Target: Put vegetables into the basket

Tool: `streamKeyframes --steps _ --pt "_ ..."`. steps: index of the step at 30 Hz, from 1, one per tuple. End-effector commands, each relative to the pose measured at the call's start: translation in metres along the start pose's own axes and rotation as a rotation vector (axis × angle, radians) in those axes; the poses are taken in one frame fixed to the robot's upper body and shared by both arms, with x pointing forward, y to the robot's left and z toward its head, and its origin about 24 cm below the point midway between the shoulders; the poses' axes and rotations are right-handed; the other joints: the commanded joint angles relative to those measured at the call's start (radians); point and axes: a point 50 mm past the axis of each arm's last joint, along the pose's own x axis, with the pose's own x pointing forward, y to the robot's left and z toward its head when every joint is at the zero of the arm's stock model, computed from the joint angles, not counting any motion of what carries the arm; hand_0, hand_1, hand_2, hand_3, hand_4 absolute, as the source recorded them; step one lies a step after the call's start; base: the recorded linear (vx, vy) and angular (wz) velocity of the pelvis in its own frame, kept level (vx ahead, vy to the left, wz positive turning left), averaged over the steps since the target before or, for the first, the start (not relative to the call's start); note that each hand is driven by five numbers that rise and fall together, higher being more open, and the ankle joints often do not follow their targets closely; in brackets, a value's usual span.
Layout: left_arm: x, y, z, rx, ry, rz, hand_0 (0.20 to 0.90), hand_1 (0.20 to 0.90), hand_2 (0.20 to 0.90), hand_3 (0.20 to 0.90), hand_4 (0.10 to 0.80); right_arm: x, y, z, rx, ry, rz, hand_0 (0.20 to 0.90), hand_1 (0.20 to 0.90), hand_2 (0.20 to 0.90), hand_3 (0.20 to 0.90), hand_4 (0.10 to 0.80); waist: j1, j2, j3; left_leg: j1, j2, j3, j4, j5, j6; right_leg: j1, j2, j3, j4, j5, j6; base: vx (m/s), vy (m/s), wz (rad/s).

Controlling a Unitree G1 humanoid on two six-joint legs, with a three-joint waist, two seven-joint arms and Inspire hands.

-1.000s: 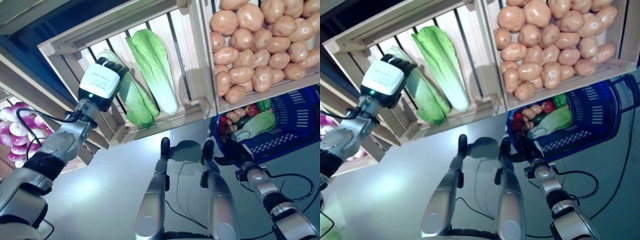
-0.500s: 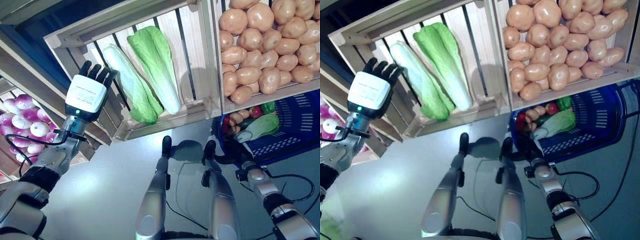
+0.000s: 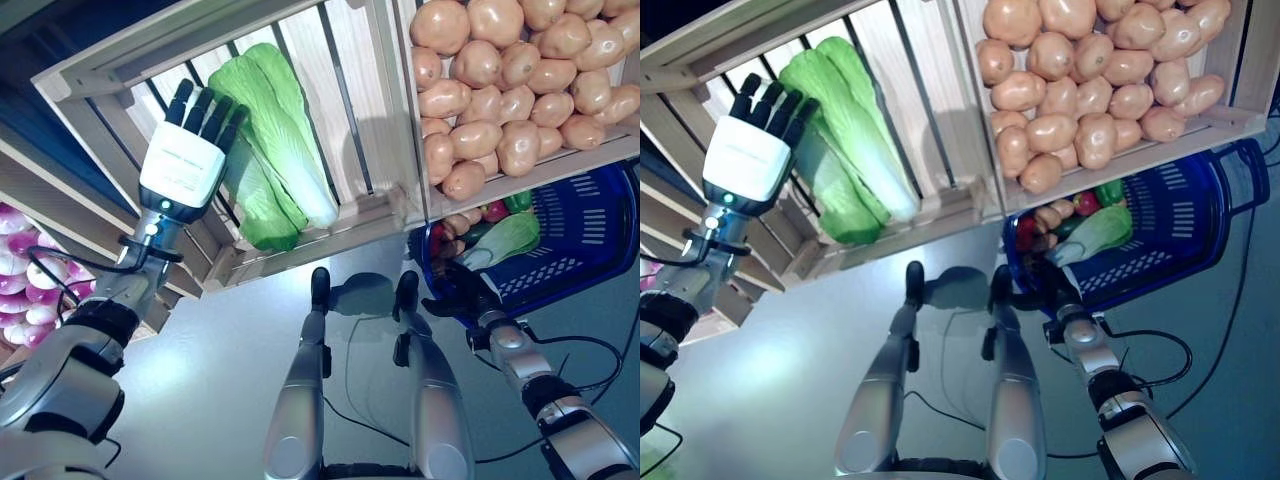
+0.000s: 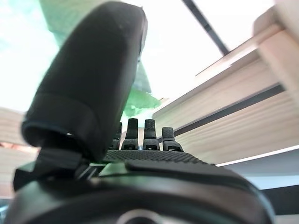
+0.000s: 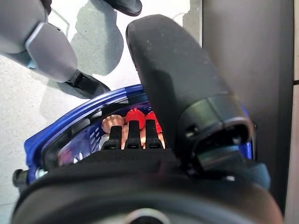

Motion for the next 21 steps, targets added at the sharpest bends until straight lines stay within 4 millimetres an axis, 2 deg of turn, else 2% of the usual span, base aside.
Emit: streamKeyframes --steps 1,11,21 --pt "0.025 0.022 -0.037 0.091 0.111 0.169 0.9 0.9 0.9 0.9 0.8 -0.005 0.004 -0.003 -0.022 -0.018 0.002 0.9 0.9 0.9 0.9 0.8 -0.003 -0.036 -0.003 -0.076 -0.065 0.046 0.1 -0.045 0.008 0.026 0.008 0.021 -0.034 0.056 0.016 0.006 0.009 -0.08" --pt "0.022 0.008 -0.024 0.062 0.06 0.012 0.9 0.9 0.9 0.9 0.8 0.0 -0.004 0.008 -0.027 -0.034 -0.013 0.9 0.9 0.9 0.9 0.8 -0.011 -0.028 -0.003 -0.095 -0.06 0.054 0.114 -0.043 -0.001 0.011 0.006 0.025 -0.024 0.05 0.013 0.002 0.003 -0.02" --pt "0.006 -0.003 -0.029 0.062 0.106 -0.088 0.9 0.9 0.9 0.9 0.8 0.0 -0.012 0.008 -0.032 -0.029 -0.031 0.9 0.9 0.9 0.9 0.8 -0.013 -0.02 -0.003 -0.111 -0.061 0.058 0.121 -0.042 -0.001 -0.008 0.006 0.026 -0.017 0.049 0.011 0.0 0.0 0.0"
